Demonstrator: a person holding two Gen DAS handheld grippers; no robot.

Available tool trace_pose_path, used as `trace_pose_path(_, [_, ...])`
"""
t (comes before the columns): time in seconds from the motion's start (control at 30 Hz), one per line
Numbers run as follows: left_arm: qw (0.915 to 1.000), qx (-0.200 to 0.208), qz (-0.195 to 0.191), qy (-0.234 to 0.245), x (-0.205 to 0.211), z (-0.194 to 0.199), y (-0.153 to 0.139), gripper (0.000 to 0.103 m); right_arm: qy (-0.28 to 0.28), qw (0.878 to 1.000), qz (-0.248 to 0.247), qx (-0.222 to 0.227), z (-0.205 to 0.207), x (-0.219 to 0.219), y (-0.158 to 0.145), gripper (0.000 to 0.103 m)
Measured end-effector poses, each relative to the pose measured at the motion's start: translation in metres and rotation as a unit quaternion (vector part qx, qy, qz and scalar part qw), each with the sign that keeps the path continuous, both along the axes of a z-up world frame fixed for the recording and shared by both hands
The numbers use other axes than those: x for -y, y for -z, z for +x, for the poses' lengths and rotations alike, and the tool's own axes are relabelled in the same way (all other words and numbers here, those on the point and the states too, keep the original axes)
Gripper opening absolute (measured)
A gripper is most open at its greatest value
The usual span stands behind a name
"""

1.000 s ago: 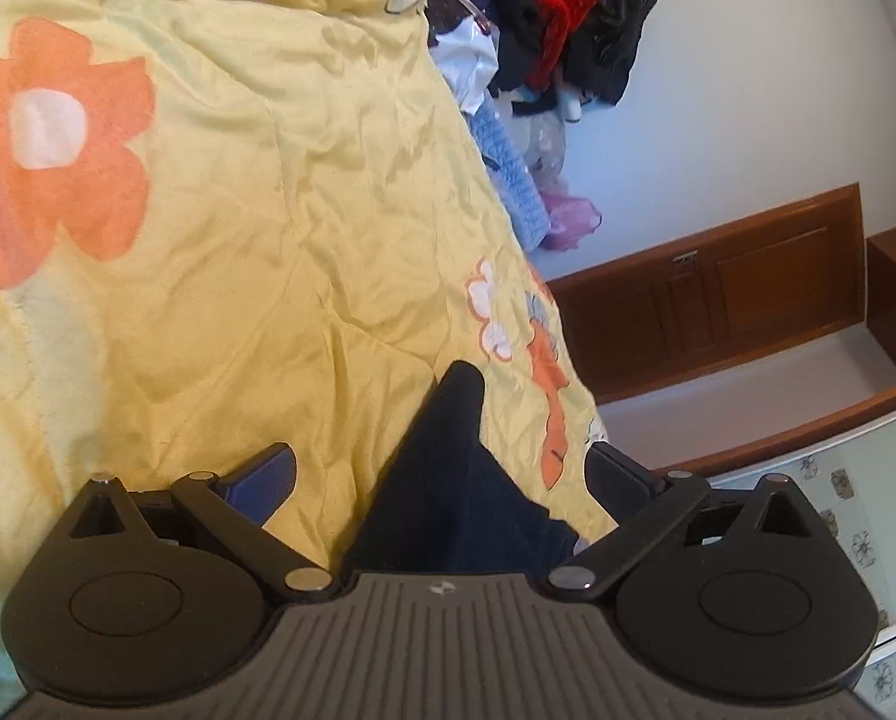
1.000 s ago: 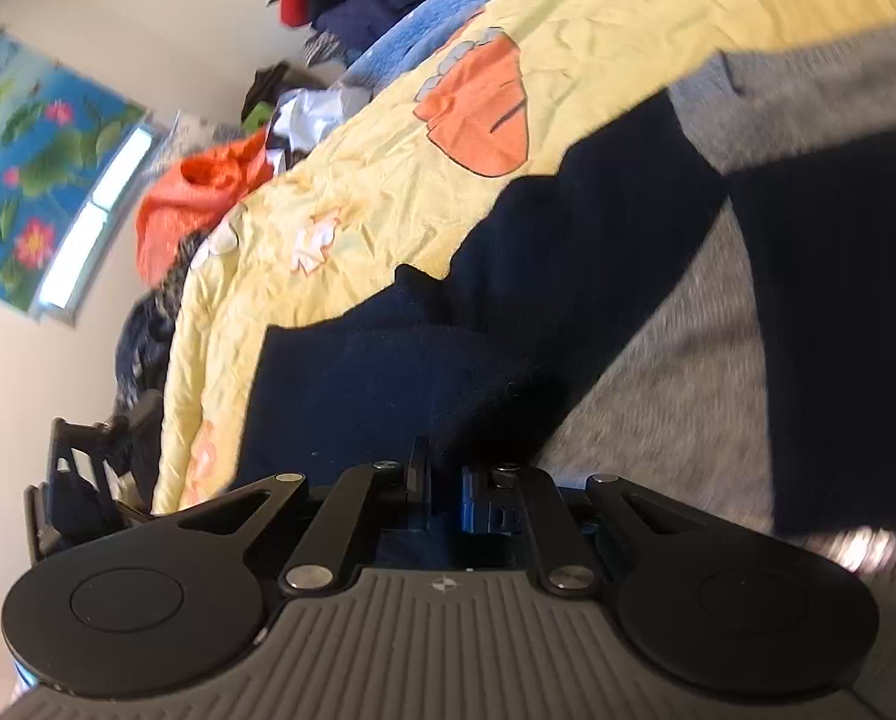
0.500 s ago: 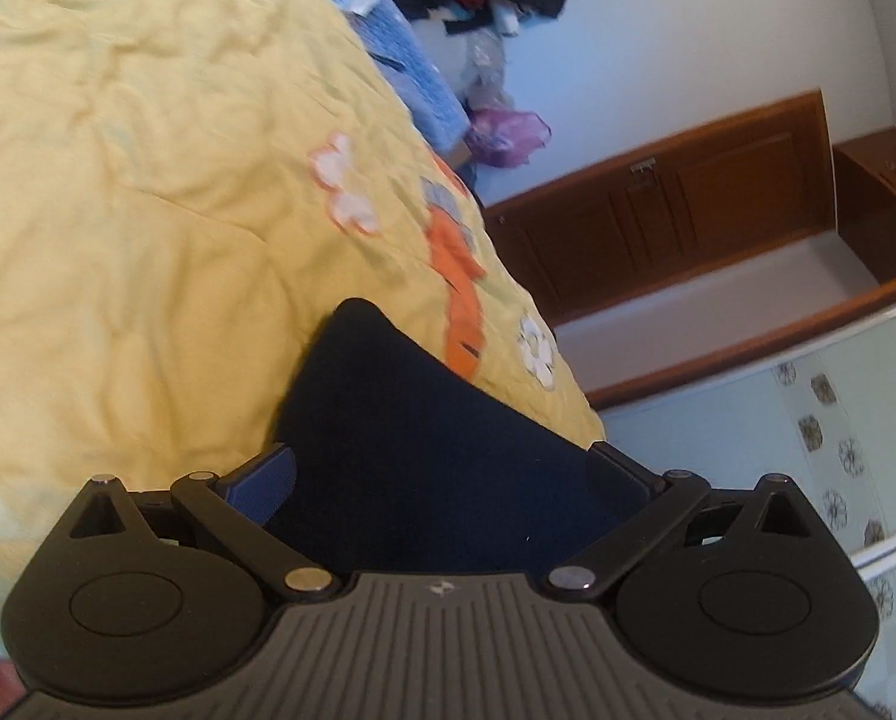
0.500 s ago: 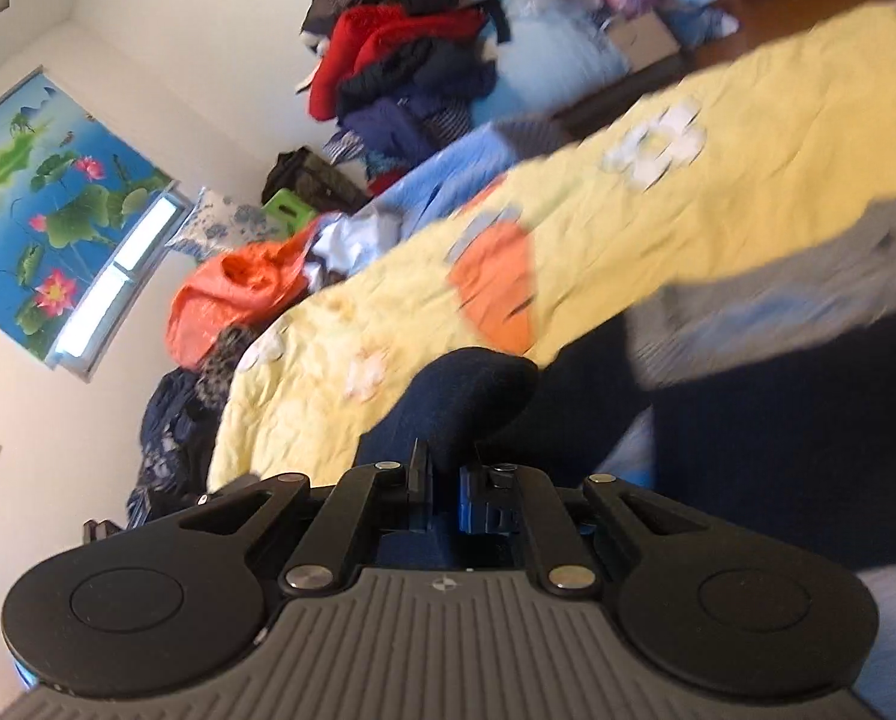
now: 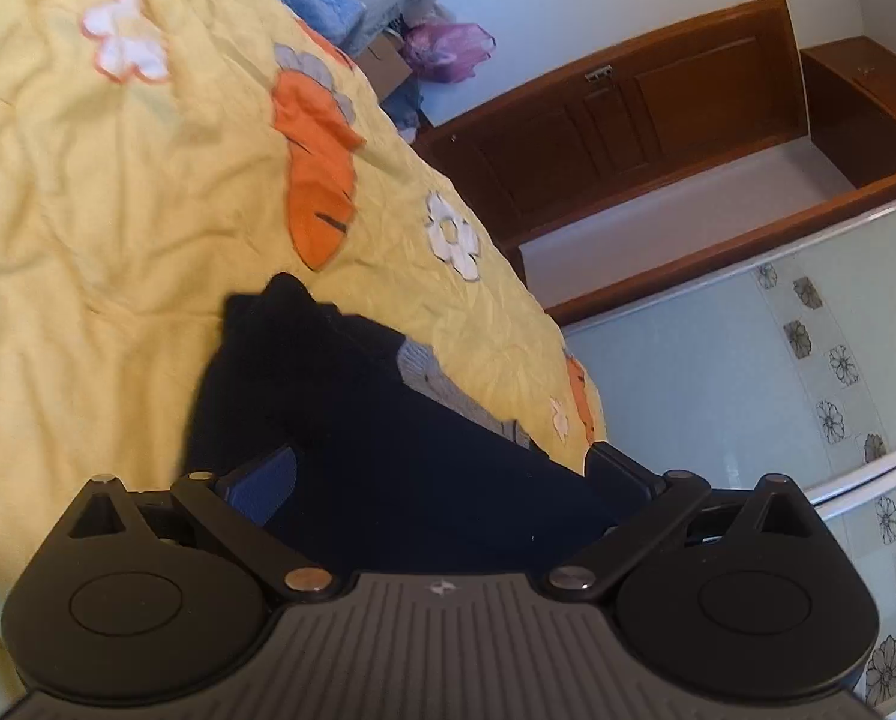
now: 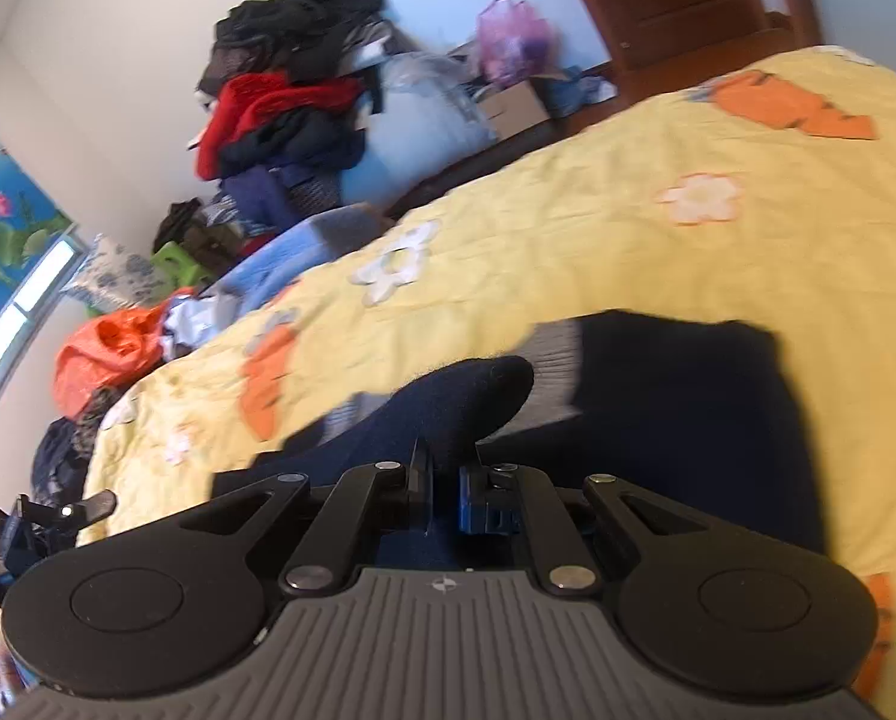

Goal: Fold small clothes

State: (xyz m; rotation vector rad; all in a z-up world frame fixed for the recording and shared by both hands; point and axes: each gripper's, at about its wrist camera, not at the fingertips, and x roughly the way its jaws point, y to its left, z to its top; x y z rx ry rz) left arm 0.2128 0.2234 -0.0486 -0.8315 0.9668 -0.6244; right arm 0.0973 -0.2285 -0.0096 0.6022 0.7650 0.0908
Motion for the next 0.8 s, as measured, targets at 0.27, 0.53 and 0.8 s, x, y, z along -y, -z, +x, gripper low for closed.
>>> trace_pose_path(0.27, [0.9899,0.017,0.14,0.014,0.039,0.0,0.018,0.102,0.019,0.996,-0.064,-0.063,0.009,0.027,0.05,0.016])
trace_pose_path(0.53, [0.9883,0.074,0.133,0.005,0.023,-0.028,-0.014,0.103,0.029,0.996,-0.077,0.017,-0.034,0.037,0.025,0.028])
trace_pose_path(0.8, [0.9822,0.077,0.164,0.05,0.052,-0.046,0.019,0.103,-0.008,0.994,-0.108,-0.028,-0.02,0.018,0.061,0.005])
